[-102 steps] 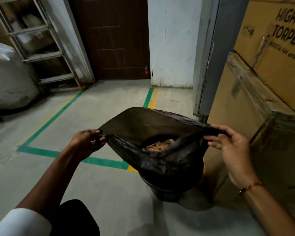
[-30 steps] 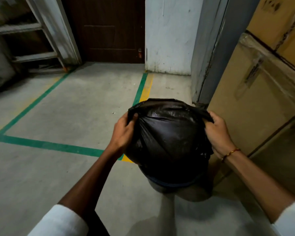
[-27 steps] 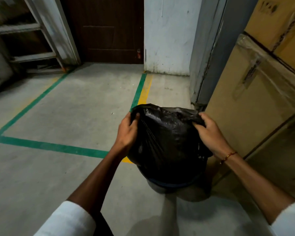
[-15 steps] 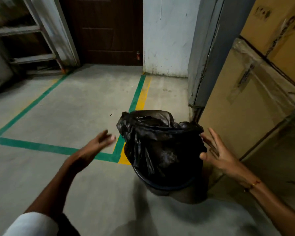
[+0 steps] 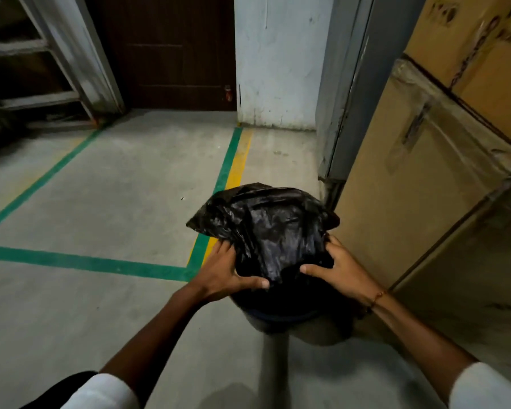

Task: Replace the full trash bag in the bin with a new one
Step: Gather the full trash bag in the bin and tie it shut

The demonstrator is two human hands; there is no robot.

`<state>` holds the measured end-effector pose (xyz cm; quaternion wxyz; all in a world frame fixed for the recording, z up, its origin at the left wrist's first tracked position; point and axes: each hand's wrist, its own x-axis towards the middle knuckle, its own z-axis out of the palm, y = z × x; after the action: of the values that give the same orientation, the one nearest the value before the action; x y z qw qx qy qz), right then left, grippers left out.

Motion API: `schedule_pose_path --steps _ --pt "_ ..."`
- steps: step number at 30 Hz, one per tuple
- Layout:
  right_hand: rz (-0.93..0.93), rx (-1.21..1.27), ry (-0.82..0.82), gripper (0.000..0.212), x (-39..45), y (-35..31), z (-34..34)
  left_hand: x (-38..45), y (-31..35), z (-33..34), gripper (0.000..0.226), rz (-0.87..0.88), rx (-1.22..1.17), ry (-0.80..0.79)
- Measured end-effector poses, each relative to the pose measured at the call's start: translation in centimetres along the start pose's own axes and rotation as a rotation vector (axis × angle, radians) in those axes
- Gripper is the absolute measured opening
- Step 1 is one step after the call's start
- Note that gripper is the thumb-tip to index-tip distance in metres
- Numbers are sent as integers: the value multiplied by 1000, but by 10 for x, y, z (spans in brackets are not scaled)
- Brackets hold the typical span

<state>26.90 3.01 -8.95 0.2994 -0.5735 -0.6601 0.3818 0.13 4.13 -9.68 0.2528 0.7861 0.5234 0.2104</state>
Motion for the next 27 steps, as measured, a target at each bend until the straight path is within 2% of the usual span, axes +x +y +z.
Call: schedule_pose_path --steps 2,5,8,12,15,18,22,25,27 --pt "24 118 43 48 4 -4 8 5 2 8 130 -14 203 8" --pt "75 271 155 31 7 -11 17 17 8 18 128 -43 35 43" --pt "109 471 237 39 9 -15 24 27 15 23 117 -81 -149 87" --pt "96 749 281 46 10 -17 27 33 19 40 107 -118 -271 157" --pt "87 788 278 38 9 -16 32 32 26 53 98 -188 -403 134" --pt "103 798 321 37 8 -12 36 29 31 55 87 -266 -494 199" --pt "151 720 415 40 12 -4 38 28 30 54 77 -302 -141 343" --pt "213 649 449 44 13 -2 40 33 33 58 80 -284 205 241" --pt "235 581 437 64 11 -3 44 37 36 63 73 -231 408 186"
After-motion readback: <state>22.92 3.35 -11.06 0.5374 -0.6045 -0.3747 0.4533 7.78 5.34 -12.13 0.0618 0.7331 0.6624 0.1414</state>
